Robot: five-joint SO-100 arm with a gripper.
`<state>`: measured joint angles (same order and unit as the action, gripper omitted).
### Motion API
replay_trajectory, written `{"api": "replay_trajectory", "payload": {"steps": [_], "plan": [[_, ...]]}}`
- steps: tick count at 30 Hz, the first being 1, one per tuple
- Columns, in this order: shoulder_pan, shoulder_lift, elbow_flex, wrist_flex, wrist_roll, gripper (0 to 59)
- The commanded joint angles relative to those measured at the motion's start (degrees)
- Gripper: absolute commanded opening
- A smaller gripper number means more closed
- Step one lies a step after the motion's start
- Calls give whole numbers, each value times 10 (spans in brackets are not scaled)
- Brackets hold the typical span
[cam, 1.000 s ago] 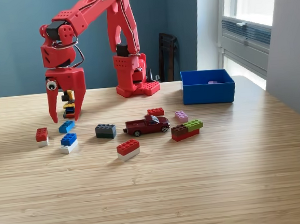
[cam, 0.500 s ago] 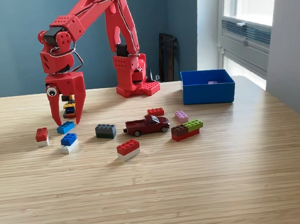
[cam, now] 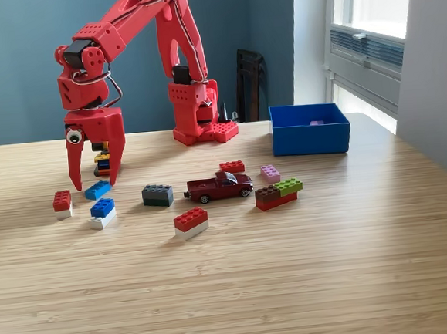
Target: Grasp a lego block and put it in the bin.
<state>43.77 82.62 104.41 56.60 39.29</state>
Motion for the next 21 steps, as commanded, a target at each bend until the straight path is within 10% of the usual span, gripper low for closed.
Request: {"api": "replay_trajectory", "payload": {"steps": [1,21], "plan": [[-6,8,-35,-8,2,218],[-19,8,-18,-45,28,232]]}}
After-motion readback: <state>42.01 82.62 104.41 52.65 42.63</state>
